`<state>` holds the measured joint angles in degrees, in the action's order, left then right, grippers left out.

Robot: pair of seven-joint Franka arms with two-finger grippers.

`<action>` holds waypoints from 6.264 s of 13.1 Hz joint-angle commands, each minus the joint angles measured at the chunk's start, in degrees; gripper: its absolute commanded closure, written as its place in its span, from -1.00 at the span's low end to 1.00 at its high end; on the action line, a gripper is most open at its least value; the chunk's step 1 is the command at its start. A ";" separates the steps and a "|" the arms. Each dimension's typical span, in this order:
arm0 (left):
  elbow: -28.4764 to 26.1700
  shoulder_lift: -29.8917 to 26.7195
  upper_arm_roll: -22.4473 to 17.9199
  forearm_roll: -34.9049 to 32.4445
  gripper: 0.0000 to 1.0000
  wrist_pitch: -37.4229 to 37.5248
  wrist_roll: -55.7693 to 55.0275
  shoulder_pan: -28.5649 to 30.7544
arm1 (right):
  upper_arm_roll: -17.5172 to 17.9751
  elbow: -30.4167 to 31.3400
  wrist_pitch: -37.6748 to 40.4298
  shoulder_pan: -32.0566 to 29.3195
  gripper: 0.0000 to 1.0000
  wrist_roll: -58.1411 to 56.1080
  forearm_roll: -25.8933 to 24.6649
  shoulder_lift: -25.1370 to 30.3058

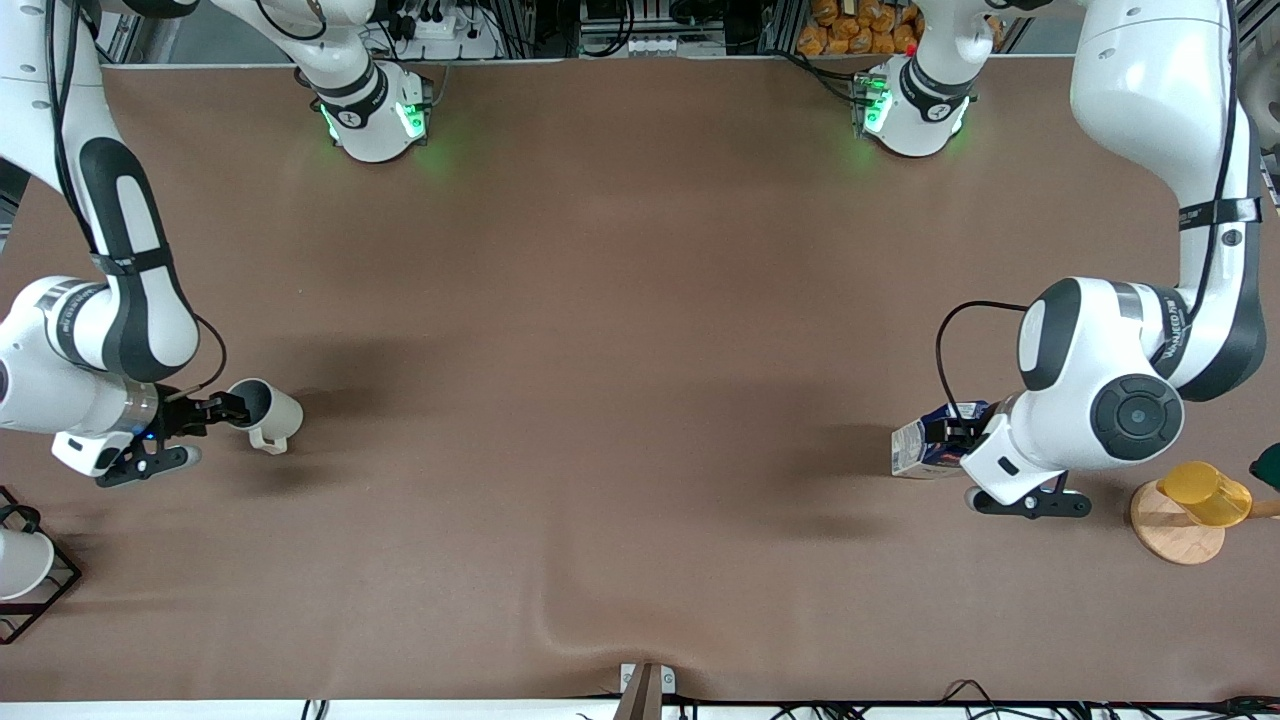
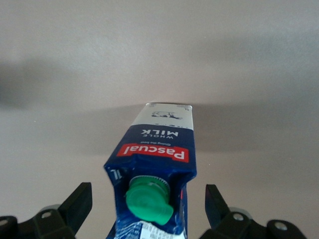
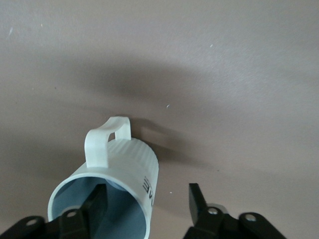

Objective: Place milk next to cup
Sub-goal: 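Grasp and lift the mug with the right gripper while the left gripper lifts the milk, then carry the mug to the table center while the left gripper carries the milk, then release the mug with the right gripper while the left gripper brings the milk, then lower the milk carton beside the white mug with the left gripper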

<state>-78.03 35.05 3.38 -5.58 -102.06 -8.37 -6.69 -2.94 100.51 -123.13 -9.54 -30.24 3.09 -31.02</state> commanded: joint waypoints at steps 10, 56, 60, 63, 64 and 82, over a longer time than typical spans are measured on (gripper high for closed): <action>0.69 3.10 0.58 -1.01 1.00 0.63 3.71 0.89 | 0.83 -12.59 22.02 7.06 1.00 21.68 0.33 1.22; 2.53 0.01 10.77 8.21 1.00 5.74 -41.62 -26.52 | -0.49 -16.92 21.35 5.88 -1.00 22.90 5.17 7.81; 5.70 3.80 9.90 8.22 1.00 1.88 -43.31 -29.86 | -0.66 -16.92 25.47 1.63 -1.00 16.71 5.00 12.02; 5.70 5.56 9.28 7.87 1.00 0.64 -43.40 -30.75 | -0.32 -11.06 26.63 2.33 -1.00 18.46 4.99 22.02; 5.78 5.91 8.49 7.78 1.00 0.55 -43.31 -31.36 | -0.14 -9.81 27.15 2.86 -1.00 20.55 4.99 24.66; 5.26 6.01 2.42 5.32 -1.00 -3.41 -42.96 -36.64 | 0.30 3.38 22.06 8.58 -1.00 25.24 -0.98 38.05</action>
<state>-73.46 41.34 6.75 0.96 -105.14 -50.81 -41.81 -2.49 104.33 -101.18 -1.48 -6.13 3.22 6.68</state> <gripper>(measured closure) 0.511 0.000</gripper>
